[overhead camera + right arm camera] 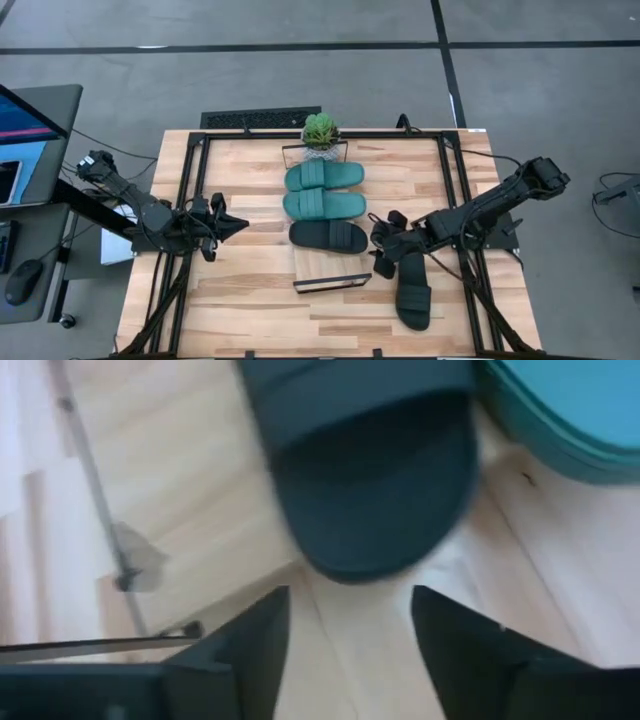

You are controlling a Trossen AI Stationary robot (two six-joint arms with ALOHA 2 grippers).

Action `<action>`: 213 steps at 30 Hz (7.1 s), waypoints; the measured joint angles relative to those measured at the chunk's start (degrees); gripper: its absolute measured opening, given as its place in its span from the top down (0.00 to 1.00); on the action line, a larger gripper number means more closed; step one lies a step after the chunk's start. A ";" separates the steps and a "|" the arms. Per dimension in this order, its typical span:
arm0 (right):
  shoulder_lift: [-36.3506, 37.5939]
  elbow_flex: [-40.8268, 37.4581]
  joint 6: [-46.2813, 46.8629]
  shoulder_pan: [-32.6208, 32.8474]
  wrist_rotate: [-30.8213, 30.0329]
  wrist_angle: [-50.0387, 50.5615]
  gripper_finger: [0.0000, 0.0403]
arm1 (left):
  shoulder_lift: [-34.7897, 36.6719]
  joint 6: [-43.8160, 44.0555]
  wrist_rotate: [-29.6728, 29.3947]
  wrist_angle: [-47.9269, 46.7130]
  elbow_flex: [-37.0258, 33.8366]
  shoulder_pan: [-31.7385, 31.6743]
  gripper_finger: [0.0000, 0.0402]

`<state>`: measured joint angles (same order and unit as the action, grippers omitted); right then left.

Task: Pick and place slides into the shelf
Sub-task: Put the left black slides on the shelf, then put the black slides on the shelf

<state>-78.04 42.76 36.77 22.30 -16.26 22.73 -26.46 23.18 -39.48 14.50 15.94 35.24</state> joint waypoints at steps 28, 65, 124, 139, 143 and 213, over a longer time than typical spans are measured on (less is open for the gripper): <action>0.56 0.90 -11.28 -2.04 14.43 -2.30 1.00 | 0.00 0.48 0.02 -1.16 0.00 -0.02 1.00; -8.67 1.99 -25.28 -11.38 24.83 -6.78 1.00 | -0.02 0.96 -0.24 -1.36 0.02 -0.04 1.00; 15.53 21.75 43.63 10.29 2.57 67.21 0.70 | -0.01 0.63 5.79 -2.80 0.04 -0.02 0.89; 8.10 21.57 76.01 43.54 1.53 66.19 0.39 | 0.00 0.17 5.53 -0.83 0.04 -0.02 0.89; 2.18 21.57 76.52 45.59 2.74 62.77 0.34 | -0.02 0.20 5.35 -0.58 0.04 -0.03 0.89; -29.45 29.92 85.34 40.31 9.13 48.21 0.45 | -0.02 -3.02 6.10 -1.90 0.04 -0.04 0.89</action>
<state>-107.49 72.69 122.10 62.61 -7.13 70.94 -26.48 20.16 -33.39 12.60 15.99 35.20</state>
